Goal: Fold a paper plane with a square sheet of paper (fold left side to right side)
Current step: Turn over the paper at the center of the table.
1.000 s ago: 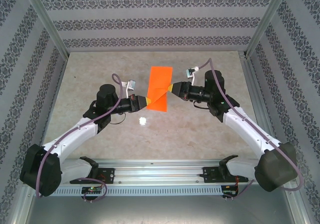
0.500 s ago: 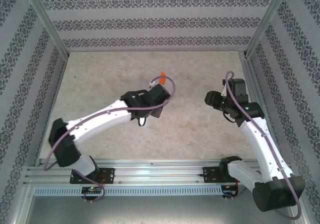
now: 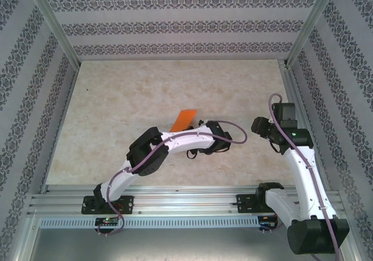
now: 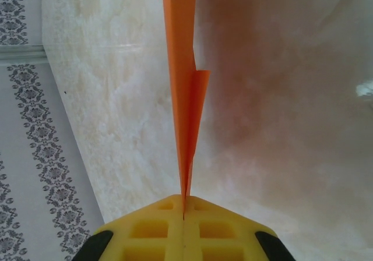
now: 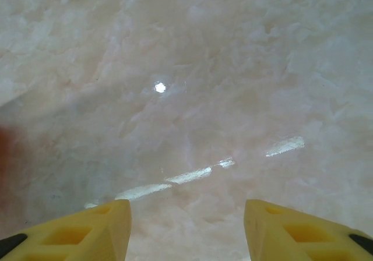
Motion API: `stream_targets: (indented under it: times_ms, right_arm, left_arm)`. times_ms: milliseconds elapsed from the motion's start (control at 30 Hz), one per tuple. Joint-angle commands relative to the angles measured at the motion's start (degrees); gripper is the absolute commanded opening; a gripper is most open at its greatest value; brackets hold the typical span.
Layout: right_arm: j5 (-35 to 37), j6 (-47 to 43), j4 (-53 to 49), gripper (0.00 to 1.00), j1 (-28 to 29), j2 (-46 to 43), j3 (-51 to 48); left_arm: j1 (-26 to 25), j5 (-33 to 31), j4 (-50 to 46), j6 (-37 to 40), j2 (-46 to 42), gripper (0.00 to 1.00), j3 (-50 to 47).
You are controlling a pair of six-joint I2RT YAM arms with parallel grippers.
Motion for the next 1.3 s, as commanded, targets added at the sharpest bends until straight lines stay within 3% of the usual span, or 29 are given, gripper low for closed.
stream_targets:
  times_ms: [0, 167, 333, 633, 733, 900, 1100, 1267]
  right_arm:
    - [-1.8, -2.2, -0.7, 0.55, -1.4, 0.0, 0.0]
    - [-6.6, -2.1, 0.3, 0.55, -2.4, 1.4, 0.6]
    - [-17.9, 2.7, 7.7, 0.45, -0.8, 4.2, -1.1]
    - [-17.7, 14.0, 29.0, 0.44, 19.2, 20.7, -0.2]
    - [-16.8, 15.0, 32.9, 0.44, 24.5, 30.1, 4.5]
    - [-15.2, 16.4, 37.2, 0.41, 28.5, 43.8, 11.6]
    - [-14.4, 15.7, 36.1, 0.42, 29.3, 54.2, 17.2]
    - [-12.5, 14.5, 34.1, 0.42, 29.0, 56.6, 17.1]
  left_arm:
    - [-1.1, 3.9, -1.0, 2.2, 0.3, 0.17, 2.5]
    - [-0.3, 14.6, 9.7, 8.3, -10.8, 0.49, -1.6]
    - [4.6, 26.0, 21.4, 11.6, -26.9, 0.67, -12.2]
    - [28.7, 57.1, 49.1, 9.0, -52.1, 0.77, -43.2]
    - [34.4, 64.6, 55.1, 7.4, -53.4, 0.78, -48.8]
    - [38.9, 70.1, 61.3, 5.7, -51.8, 0.79, -53.9]
    - [39.9, 72.4, 64.8, 5.1, -48.1, 0.80, -55.9]
    - [39.9, 73.0, 67.3, 4.3, -44.8, 0.82, -56.9]
